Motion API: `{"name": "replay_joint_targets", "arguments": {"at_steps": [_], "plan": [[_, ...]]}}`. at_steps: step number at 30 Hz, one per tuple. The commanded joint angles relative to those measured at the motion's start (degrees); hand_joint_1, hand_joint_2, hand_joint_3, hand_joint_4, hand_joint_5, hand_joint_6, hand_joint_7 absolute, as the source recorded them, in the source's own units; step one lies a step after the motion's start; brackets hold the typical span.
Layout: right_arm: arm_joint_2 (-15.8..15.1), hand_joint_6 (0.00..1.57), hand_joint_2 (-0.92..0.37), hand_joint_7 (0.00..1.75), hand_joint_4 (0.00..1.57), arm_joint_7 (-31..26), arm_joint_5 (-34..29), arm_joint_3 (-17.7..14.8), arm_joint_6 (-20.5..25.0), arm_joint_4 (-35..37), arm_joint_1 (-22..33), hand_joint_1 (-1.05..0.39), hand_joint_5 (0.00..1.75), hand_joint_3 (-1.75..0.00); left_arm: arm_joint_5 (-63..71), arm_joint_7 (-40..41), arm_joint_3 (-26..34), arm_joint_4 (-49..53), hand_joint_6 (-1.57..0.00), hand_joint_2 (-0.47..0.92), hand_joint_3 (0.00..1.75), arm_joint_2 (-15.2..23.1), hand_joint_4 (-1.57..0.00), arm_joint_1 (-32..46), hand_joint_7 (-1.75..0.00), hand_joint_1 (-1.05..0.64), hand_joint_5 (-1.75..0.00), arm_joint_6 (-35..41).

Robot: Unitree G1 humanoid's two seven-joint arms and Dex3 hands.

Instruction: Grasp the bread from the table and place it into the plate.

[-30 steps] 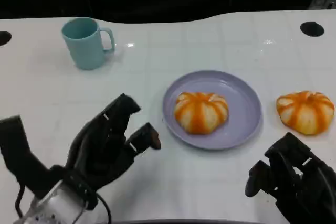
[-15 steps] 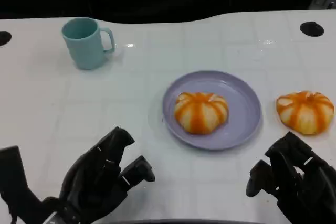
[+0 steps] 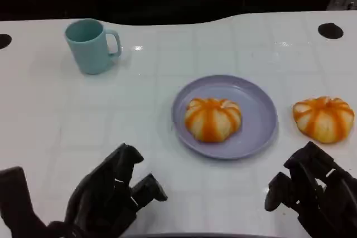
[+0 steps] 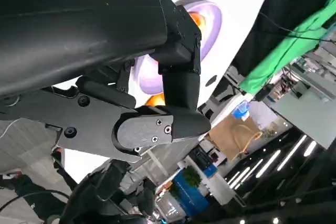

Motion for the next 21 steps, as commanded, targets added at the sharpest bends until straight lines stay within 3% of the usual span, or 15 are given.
{"name": "replay_joint_targets", "arguments": {"at_steps": [1, 21], "plan": [[-1.11, 0.46, -0.85, 1.57, 0.61, 1.32, 0.63, -0.88, -0.70, 0.19, 0.17, -0.52, 1.75, -0.43, 1.39, 1.71, -0.29, -0.97, -0.48, 0.92, 0.37, -0.13, -0.70, 0.73, -1.75, -0.60, -1.75, -2.04], [-1.07, 0.51, -0.84, 1.58, 0.65, 2.80, 0.75, -1.53, -1.04, 1.69, -0.53, -0.53, 1.75, -0.39, 1.68, 0.62, -0.98, 0.73, -0.50, 0.92, 0.37, 0.53, -0.72, -0.17, -1.75, -0.60, -1.75, -5.09]]}}
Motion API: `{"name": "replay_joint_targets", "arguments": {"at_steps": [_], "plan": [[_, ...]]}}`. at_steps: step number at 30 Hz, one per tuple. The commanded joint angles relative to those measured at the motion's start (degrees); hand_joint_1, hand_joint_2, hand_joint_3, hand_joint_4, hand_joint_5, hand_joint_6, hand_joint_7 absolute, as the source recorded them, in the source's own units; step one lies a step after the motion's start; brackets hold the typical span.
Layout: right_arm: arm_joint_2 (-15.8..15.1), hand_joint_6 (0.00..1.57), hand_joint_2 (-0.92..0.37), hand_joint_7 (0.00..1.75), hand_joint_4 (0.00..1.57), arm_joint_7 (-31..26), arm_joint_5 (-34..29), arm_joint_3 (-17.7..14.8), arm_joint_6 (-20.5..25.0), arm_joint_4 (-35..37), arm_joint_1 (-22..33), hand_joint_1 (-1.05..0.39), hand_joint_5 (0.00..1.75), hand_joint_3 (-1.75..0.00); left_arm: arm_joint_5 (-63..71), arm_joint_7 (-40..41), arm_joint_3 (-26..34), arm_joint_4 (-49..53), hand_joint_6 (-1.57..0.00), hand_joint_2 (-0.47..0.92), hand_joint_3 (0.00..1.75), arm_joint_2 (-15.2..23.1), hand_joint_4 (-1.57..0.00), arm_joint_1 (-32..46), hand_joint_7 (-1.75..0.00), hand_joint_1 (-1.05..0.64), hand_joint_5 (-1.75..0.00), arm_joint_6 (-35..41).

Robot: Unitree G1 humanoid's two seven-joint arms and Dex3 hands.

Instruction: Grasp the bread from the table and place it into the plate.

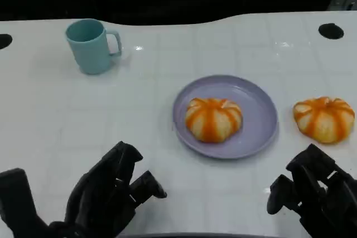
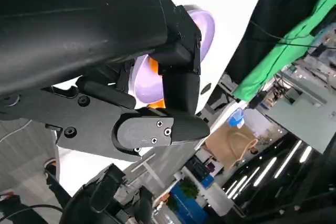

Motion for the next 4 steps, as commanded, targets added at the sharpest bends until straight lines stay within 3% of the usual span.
{"name": "replay_joint_targets", "arguments": {"at_steps": [1, 4], "plan": [[-0.86, 0.51, -0.84, 1.59, 0.65, 0.60, 0.51, -0.79, -0.81, 0.05, -0.23, -0.53, 1.75, -0.39, 0.10, -0.44, 0.15, 0.29, -0.50, 0.92, 0.37, 0.74, -0.72, -0.13, -1.75, -0.60, -1.75, -0.62], [-0.89, 0.51, -0.84, 1.59, 0.65, 0.61, 0.30, -0.73, -0.84, -0.07, -0.09, -0.53, 1.75, -0.39, -0.03, -0.63, 0.11, 0.19, -0.50, 0.92, 0.37, 0.79, -0.72, 0.03, -1.75, -0.60, -1.75, -0.60]]}}
